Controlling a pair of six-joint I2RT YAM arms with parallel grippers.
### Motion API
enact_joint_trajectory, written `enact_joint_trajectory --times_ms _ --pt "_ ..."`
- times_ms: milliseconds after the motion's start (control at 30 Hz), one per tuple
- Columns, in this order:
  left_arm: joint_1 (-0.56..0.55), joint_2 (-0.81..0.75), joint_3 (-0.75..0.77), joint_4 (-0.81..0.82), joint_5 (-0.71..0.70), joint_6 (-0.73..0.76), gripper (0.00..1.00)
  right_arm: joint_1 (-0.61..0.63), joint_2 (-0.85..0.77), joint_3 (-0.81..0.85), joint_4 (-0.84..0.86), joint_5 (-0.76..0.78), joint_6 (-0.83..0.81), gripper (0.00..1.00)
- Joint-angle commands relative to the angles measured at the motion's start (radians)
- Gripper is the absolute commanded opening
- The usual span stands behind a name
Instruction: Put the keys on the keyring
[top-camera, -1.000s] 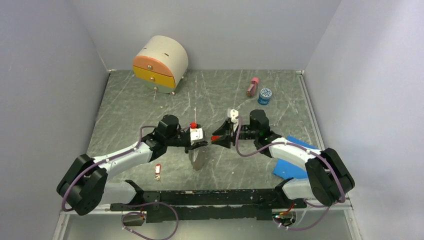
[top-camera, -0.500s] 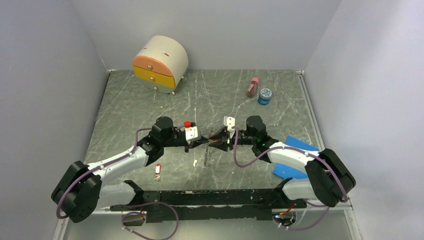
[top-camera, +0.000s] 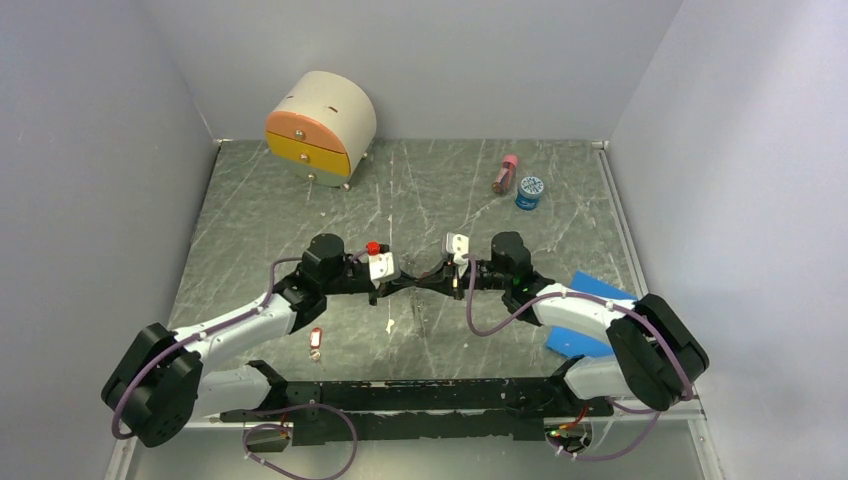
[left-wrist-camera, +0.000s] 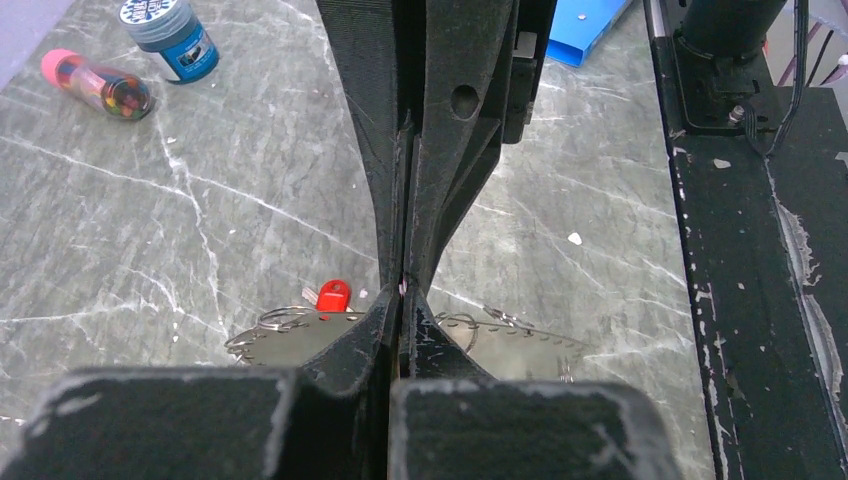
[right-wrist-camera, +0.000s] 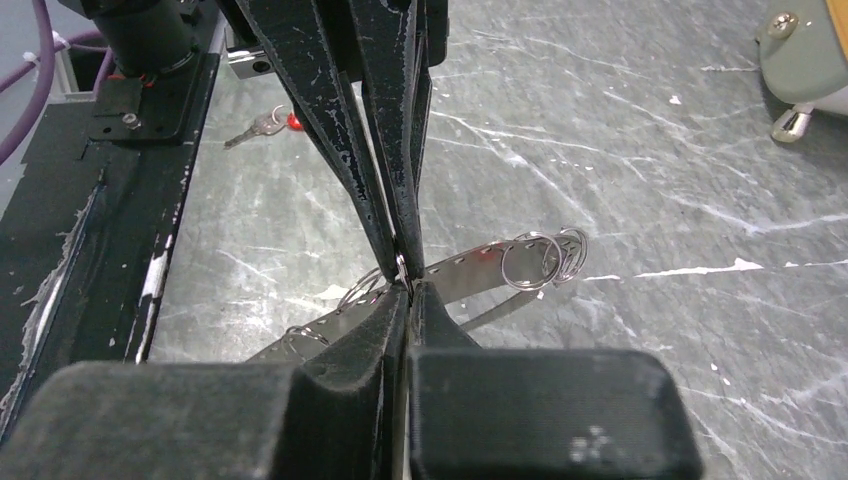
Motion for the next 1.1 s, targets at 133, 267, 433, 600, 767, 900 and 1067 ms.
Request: enact_joint_trajectory --times_ms 133,267,433,600,767,900,1067 --pt "-0.003 0.029 0.011 0.091 -0.007 -0.094 0.19 0.002 -0.01 0.039 0.02 -0.024 -0.02 0.0" --pt "0.0 -0.017 -0.024 0.197 -0.182 -0.241 0.51 0.0 -0.031 0.026 0.012 -0.004 -0.011 0.0" --pt "0.011 -0.134 -0.046 0.194 -0.434 -0.447 0.81 -0.008 -0.068 0.012 -0.015 0.021 -0.008 0.0" --pt "0.017 -0.282 -0.005 -0.152 -0.802 -0.653 0.96 -0.029 -0.114 0.0 -0.05 0.037 -0.015 0.0" --pt "0.024 -0.317 0.15 -0.721 -1.165 -0.894 0.96 -0.041 -0.132 0.009 -0.094 0.029 -0.033 0.0" --pt "0.025 -0.26 0.228 -1.052 -1.242 -1.076 0.96 -0.046 -0.13 0.023 -0.119 0.019 -0.037 0.0" --pt "0.024 -0.179 0.25 -1.236 -1.161 -1.206 0.96 -0.059 -0.16 0.022 -0.091 0.024 0.002 0.0"
